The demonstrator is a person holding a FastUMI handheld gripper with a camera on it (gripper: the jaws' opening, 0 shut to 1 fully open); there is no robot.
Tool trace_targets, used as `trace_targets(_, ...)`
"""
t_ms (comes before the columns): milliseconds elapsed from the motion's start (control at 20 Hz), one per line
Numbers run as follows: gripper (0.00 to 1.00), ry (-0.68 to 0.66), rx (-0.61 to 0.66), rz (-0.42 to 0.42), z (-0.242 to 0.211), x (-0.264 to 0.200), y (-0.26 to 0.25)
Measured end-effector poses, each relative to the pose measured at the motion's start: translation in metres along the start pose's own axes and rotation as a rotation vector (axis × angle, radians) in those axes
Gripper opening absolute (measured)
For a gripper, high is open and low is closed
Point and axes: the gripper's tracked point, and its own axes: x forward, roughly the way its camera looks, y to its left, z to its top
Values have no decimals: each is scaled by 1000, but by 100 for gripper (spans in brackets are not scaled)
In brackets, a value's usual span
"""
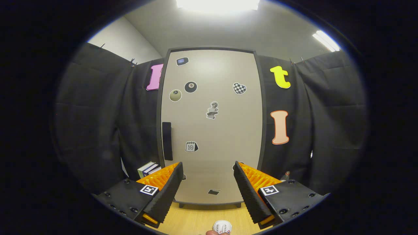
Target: Open the shoe cabinet door, grab the shoes and put them into the shoe cabinet, then close the shoe cabinet door.
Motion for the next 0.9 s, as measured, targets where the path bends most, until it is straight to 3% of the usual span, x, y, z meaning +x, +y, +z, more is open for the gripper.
trace_targets(650, 95, 56, -6, 94, 7, 112, 93)
trace_targets(900, 93, 57, -12, 95, 8, 150, 112)
